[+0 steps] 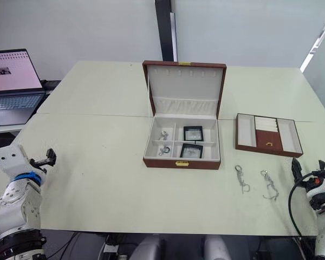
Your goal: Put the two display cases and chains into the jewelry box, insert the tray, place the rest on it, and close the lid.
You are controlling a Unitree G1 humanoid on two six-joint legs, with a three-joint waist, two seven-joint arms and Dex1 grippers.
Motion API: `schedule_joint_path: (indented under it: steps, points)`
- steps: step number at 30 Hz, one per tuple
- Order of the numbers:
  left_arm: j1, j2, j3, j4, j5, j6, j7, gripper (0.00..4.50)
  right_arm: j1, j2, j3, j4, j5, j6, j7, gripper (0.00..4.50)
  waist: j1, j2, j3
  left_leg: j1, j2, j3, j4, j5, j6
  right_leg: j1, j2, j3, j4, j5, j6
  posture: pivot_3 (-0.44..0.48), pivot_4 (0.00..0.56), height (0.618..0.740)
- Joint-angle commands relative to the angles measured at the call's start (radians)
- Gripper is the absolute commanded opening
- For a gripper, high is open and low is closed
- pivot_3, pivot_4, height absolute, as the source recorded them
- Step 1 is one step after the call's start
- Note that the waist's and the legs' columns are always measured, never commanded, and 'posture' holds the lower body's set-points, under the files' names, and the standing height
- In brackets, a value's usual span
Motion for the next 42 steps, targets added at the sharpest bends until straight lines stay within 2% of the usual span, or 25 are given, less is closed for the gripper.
schedule_joint_path:
  steps: [1,26,34,42]
  points:
    - [0.006,-0.015,0.036,-0.011,0.018,-0.027,0.069,4.46,-0.014,-0.01,-0.044,0.018,-0.011,-0.054,-0.046,4.5,-0.002,0.0,0.0,0.0,0.0,0.0,0.0,0.0,0.0,0.0,0.0,0.0,0.0,0.0,0.0,0.0,0.15,0.74]
    - [-0.012,-0.025,0.009,-0.008,0.009,-0.044,0.047,4.46,-0.017,-0.022,-0.034,0.048,-0.004,-0.082,-0.047,4.5,-0.015,0.0,0.0,0.001,-0.001,0.0,0.0,0.0,0.0,0.0,0.001,0.0,0.001,0.0,0.0,0.0,0.15,0.74]
    - [-0.017,-0.022,-0.041,-0.086,-0.072,-0.057,-0.143,4.46,-0.022,-0.044,-0.036,0.014,0.026,-0.062,-0.003,4.5,-0.015,0.001,0.0,0.0,-0.001,0.001,0.0,0.0,0.0,0.0,0.001,0.0,0.001,0.0,0.0,0.0,0.15,0.74]
    - [-0.015,-0.005,-0.147,-0.234,-0.149,0.011,-0.351,4.46,0.007,-0.123,-0.003,-0.07,0.08,0.018,0.149,4.5,-0.016,0.001,-0.001,0.0,0.0,0.001,0.0,0.0,0.0,0.001,0.001,0.0,0.0,0.0,0.0,0.0,0.15,0.74]
